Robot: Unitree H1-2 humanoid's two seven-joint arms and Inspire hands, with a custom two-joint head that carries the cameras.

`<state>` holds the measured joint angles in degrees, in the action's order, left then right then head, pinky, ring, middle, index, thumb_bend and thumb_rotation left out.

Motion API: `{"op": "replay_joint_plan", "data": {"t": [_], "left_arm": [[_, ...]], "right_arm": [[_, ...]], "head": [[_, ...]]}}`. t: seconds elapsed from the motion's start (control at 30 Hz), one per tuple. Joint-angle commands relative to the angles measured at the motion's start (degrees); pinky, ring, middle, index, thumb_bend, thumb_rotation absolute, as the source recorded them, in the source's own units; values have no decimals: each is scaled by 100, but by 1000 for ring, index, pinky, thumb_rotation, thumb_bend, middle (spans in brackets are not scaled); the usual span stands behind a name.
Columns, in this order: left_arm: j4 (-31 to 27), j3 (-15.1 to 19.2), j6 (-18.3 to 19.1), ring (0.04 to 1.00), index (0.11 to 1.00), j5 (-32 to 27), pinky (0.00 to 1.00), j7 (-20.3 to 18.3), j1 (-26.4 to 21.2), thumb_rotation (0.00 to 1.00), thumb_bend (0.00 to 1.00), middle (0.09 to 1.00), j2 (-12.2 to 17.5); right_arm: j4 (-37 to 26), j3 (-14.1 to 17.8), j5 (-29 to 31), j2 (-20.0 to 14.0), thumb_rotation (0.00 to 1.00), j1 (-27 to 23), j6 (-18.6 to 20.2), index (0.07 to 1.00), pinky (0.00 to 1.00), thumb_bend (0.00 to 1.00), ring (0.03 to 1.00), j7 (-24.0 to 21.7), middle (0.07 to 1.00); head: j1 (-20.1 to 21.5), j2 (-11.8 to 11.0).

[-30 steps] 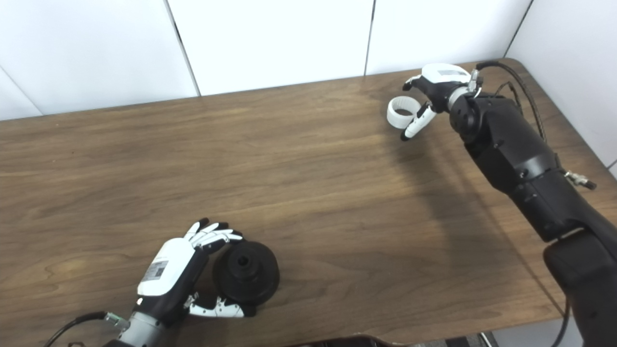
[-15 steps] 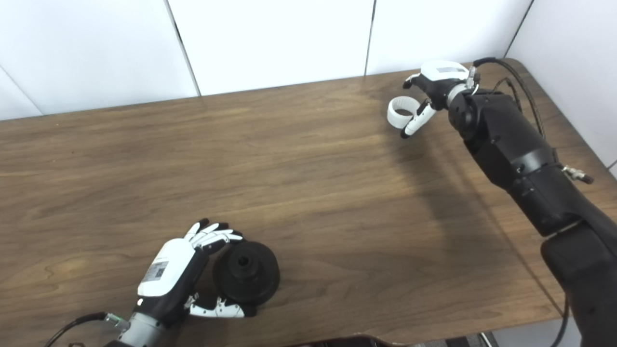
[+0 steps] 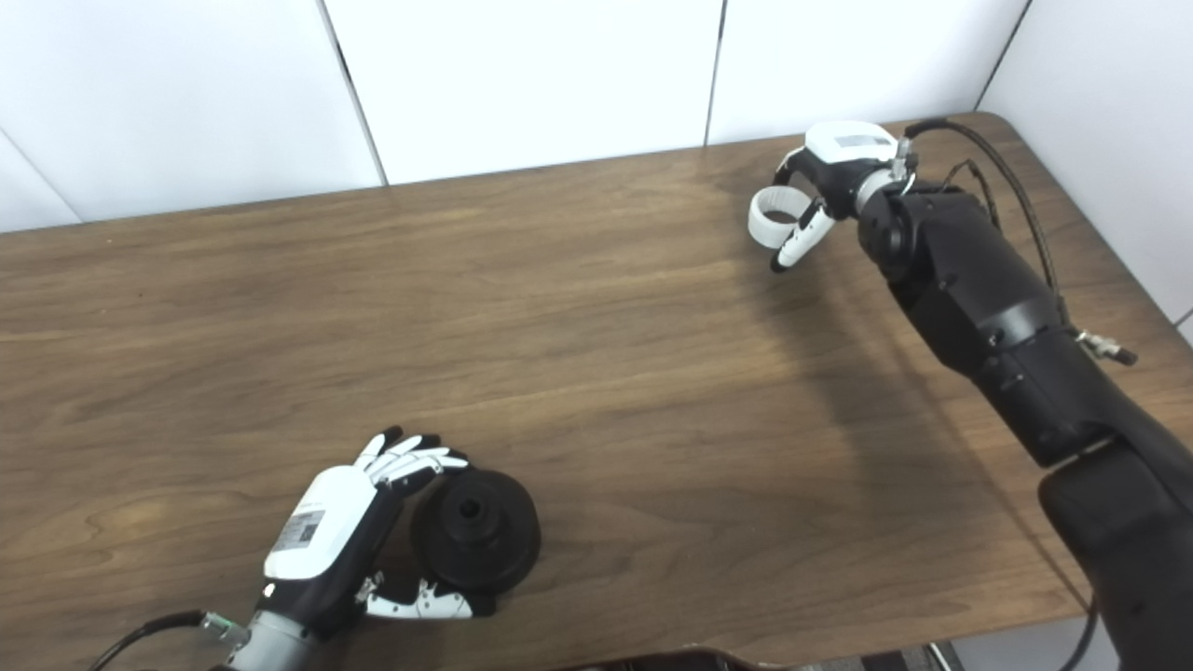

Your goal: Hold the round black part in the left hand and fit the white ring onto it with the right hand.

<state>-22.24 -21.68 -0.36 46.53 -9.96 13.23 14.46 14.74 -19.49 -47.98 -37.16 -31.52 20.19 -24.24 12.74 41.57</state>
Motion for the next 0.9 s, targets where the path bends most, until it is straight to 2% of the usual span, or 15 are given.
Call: {"op": "replay_joint_plan", "data": {"t": [0.0, 0.2, 0.33, 0.5, 0.77, 0.87], "left_arm": [[-5, -66, -6, 899, 484, 170, 1000, -162, 139, 63, 524, 809, 118], [-22, -70, 2, 903, 484, 148, 1000, -190, 146, 62, 523, 813, 117], [-44, -81, -18, 897, 484, 189, 1000, -172, 155, 63, 523, 813, 120], [-63, -79, 10, 902, 485, 205, 1000, -192, 154, 63, 524, 814, 113], [-71, -68, 8, 906, 485, 137, 1000, -206, 159, 62, 523, 816, 108], [-80, -62, 19, 908, 485, 113, 1000, -218, 160, 62, 523, 818, 102]], "right_arm": [[-123, 66, -94, -85, 298, -222, -18, 764, 931, 746, 925, 192, 907], [-90, 78, -103, -66, 273, -206, -60, 739, 902, 739, 911, 241, 895], [-100, 57, -135, -101, 205, -197, -102, 727, 875, 721, 894, 266, 878], [-76, 56, -168, -117, 167, -200, -165, 696, 854, 717, 872, 361, 845], [-34, 90, -148, -116, 145, -169, -220, 652, 852, 730, 857, 469, 817], [-62, 124, -104, -128, 189, -141, -253, 657, 846, 740, 854, 467, 810]], "head": [[-11, -16], [-11, -16], [7, 5], [9, 14], [-5, 32], [3, 64]]}}
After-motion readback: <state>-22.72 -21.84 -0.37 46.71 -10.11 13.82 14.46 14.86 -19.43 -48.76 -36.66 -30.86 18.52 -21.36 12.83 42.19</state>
